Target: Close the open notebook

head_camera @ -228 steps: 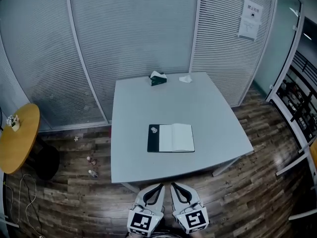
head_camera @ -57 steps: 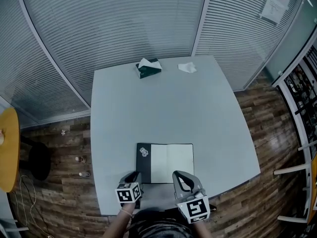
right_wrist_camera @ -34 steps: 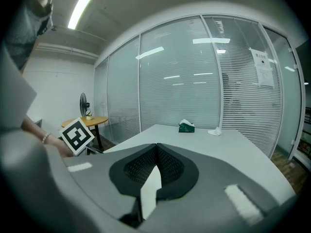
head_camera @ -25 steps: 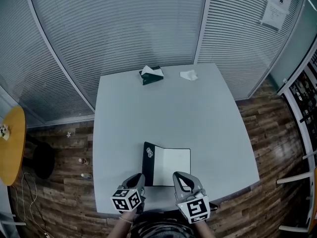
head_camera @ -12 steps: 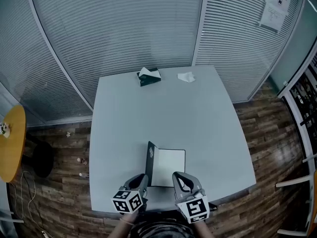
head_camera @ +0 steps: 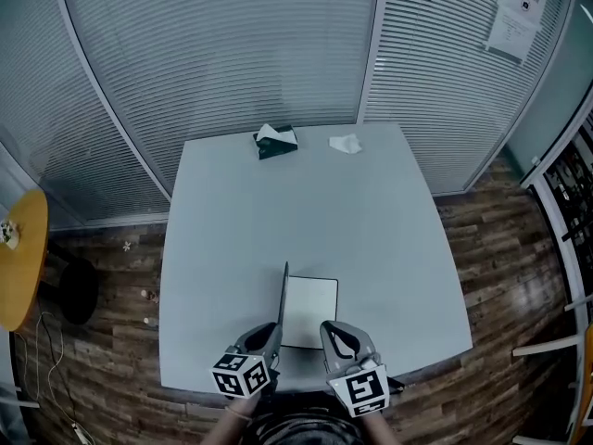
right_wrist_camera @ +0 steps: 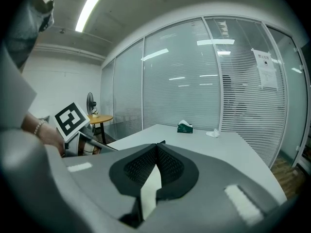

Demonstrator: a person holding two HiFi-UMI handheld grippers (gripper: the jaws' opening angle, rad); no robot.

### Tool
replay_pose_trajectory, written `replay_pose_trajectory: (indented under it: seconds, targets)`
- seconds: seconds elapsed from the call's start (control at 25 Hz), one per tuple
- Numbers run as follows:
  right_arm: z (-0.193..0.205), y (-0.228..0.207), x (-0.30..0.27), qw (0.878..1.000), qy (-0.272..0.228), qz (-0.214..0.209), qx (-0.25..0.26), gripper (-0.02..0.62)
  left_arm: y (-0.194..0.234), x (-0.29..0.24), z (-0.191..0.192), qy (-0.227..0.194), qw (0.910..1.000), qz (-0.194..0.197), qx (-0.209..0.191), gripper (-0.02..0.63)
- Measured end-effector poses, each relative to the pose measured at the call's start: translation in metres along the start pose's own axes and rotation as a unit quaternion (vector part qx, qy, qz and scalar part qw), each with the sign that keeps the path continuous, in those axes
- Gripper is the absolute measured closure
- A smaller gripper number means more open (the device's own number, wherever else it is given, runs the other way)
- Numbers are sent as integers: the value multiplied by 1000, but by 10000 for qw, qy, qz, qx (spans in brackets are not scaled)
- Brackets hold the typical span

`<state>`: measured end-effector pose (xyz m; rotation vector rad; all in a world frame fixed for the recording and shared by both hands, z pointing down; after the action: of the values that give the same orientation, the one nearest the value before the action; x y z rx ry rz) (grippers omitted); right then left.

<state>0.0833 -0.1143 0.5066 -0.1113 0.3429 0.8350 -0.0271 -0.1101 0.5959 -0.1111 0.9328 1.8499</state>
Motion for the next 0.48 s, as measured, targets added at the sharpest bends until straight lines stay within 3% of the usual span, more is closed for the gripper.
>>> replay_pose_trajectory:
  seconds: [0.48]
  targets:
    - [6, -13, 7, 9999, -54, 94, -94, 596, -36, -27, 20, 373, 9985, 372, -162, 561]
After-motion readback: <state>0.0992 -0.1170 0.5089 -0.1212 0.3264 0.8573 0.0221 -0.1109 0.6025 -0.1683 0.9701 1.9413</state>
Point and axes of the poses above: the fingertips, and each gripper's own axes: x backward along the fingers, y to its left, z out of its underside, the point moved 1 cm from there along x, backward along the fingers, and after that the axes turned 3 degrees about x, right-handed, at the moved point
